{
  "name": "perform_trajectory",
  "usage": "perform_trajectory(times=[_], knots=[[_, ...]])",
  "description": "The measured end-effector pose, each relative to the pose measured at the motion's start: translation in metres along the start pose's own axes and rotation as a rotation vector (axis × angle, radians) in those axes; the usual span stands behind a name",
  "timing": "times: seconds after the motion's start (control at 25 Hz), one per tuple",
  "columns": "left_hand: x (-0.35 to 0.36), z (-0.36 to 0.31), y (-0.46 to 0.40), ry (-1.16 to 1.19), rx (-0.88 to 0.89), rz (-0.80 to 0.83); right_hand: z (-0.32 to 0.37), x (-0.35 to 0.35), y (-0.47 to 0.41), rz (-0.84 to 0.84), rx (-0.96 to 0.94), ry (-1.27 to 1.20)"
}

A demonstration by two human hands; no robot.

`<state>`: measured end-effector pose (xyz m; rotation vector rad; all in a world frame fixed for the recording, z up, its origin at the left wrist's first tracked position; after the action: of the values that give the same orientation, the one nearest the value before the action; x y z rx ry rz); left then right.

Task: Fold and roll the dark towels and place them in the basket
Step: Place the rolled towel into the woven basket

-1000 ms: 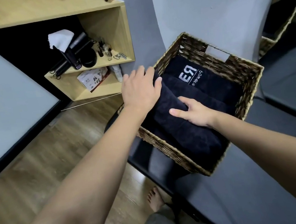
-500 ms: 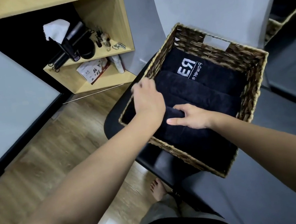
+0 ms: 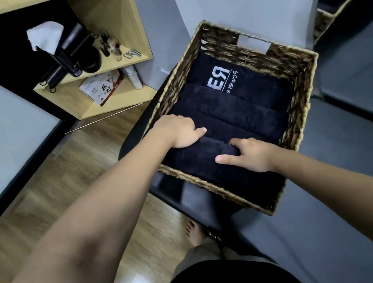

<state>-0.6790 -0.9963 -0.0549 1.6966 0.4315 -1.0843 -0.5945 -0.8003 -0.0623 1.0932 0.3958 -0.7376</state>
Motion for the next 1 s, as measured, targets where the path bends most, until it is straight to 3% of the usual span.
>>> perform_trajectory(times=[0.2, 0.52, 0.84, 1.0], knots=[[0.023, 0.008, -0.007, 0.068, -0.028, -0.067, 0.008, -0.001, -0.009, 0.001, 0.041, 0.013], [0.012, 0.009, 0.0, 0.158, 0.085, -0.063, -0.008, -0.003, 0.01, 0.136, -0.063, -0.06], [0.019, 0.005, 0.017, 0.042, 0.039, -0.342, -0.011, 0.009, 0.011, 0.046, 0.011, 0.014], [0.029, 0.008, 0.017, 0.043, 0.041, -0.403, -0.011, 0.011, 0.008, 0.034, 0.027, 0.013]])
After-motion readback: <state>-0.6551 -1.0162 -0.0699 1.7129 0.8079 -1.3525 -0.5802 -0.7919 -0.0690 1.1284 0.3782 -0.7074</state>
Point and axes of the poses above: each hand's wrist, its own y-axis away from the middle knuckle, its own x-axis out of the palm, z = x × y, the point moved 3 cm from there along -y, towards the middle knuckle, and after that the axes turned 3 degrees about y, right-handed, at the moved point
